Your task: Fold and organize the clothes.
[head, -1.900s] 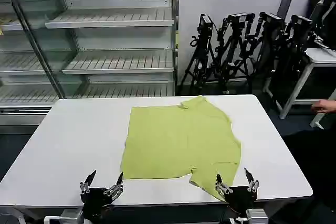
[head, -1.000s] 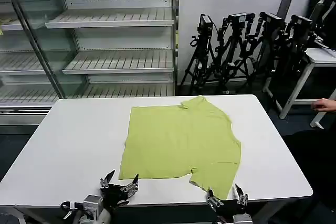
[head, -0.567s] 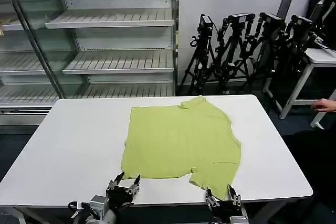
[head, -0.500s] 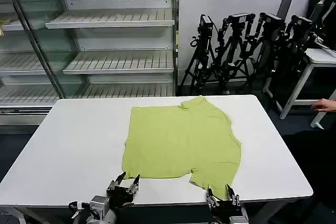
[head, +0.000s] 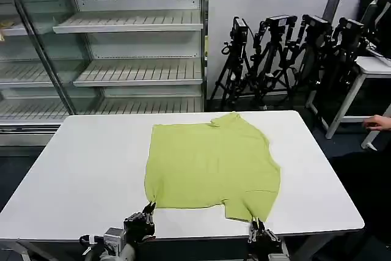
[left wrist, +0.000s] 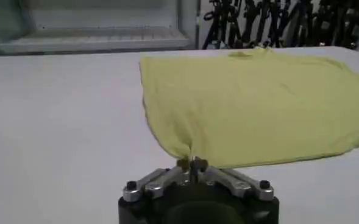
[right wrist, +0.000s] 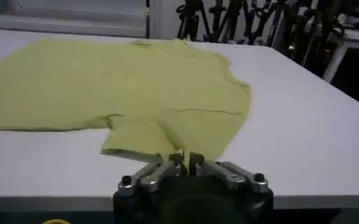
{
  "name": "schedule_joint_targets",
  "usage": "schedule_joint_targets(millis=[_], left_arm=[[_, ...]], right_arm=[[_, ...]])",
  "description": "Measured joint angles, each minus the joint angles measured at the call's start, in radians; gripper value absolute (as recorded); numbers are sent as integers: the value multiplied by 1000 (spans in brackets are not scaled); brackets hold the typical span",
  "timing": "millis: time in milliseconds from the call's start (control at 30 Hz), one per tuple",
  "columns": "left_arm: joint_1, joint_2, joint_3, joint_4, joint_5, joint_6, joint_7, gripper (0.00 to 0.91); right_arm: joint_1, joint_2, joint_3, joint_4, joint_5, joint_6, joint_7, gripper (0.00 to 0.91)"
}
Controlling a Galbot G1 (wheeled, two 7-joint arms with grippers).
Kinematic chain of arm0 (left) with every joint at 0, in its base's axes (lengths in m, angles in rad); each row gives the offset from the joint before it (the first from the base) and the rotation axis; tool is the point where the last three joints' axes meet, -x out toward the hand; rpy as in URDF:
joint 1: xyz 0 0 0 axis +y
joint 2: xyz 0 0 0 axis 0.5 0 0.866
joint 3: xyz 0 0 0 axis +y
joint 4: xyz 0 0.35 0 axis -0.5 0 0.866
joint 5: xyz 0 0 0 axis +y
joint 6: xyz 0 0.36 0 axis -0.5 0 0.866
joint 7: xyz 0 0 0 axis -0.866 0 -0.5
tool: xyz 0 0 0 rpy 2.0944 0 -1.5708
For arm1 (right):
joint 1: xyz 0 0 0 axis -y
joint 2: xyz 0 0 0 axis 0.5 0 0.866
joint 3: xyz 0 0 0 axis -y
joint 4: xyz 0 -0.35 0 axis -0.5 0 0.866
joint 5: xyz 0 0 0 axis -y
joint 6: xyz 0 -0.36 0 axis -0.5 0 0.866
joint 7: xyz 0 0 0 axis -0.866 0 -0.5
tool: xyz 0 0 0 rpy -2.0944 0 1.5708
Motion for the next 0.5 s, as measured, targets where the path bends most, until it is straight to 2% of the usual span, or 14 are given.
schedule_joint_targets(millis=[500], left_arm=[[136,-40,-90,-188,-17,-17,9,20]], right_arm=[[-60,-34,43,159,-32,30,-13,0]])
